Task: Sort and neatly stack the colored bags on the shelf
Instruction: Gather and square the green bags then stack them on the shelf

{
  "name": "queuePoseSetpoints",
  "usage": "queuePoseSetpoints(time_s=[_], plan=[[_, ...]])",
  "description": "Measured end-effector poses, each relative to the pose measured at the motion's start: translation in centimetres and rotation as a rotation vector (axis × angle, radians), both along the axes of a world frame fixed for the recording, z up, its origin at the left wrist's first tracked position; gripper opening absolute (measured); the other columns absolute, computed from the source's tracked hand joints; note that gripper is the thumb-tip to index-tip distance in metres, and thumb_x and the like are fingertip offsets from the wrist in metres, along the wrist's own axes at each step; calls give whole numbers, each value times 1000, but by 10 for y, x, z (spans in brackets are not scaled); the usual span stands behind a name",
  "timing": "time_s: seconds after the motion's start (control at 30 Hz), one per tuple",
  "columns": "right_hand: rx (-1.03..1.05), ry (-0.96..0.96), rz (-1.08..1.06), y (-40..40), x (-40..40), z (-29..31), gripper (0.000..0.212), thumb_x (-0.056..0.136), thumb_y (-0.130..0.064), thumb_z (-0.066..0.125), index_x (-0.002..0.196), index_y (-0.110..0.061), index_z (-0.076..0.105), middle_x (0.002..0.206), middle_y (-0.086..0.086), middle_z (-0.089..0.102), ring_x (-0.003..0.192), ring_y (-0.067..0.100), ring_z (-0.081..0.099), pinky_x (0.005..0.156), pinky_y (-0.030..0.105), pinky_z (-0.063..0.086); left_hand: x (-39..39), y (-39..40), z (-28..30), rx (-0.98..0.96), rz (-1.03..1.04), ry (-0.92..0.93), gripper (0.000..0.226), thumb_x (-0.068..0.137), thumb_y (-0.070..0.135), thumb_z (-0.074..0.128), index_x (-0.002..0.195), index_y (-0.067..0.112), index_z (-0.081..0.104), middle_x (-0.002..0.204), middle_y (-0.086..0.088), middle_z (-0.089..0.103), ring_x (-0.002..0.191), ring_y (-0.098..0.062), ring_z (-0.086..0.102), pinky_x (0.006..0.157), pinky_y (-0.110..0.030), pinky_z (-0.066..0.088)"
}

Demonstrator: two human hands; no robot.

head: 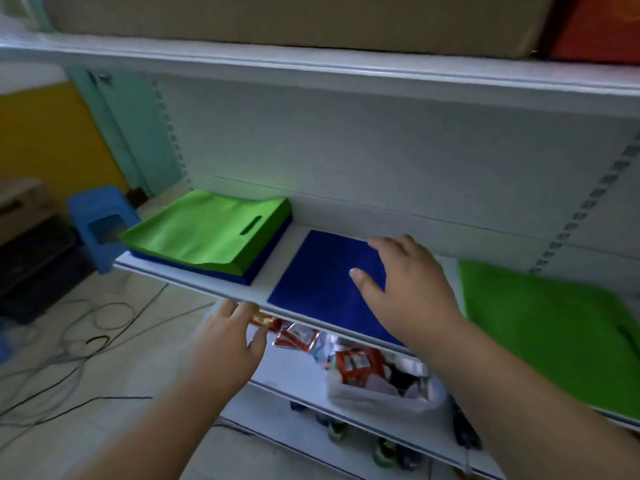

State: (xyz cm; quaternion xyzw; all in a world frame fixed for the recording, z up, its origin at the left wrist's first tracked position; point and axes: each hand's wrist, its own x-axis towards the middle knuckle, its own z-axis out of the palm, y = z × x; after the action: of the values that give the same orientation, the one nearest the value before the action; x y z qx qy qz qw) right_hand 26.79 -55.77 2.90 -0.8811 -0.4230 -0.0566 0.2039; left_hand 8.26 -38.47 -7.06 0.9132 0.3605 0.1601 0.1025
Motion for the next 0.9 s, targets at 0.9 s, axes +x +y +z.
queuePoseSetpoints(time_s=[0.9], plan=[[-63, -26, -134, 299, -46, -20, 50, 89, -45, 61, 125, -12, 55, 116, 14, 63, 103, 35, 57, 86, 42, 48, -76, 327, -11, -79, 80, 15, 47, 92, 47, 51, 136, 31, 45, 111, 3, 57, 83, -21, 63, 60, -32, 51]])
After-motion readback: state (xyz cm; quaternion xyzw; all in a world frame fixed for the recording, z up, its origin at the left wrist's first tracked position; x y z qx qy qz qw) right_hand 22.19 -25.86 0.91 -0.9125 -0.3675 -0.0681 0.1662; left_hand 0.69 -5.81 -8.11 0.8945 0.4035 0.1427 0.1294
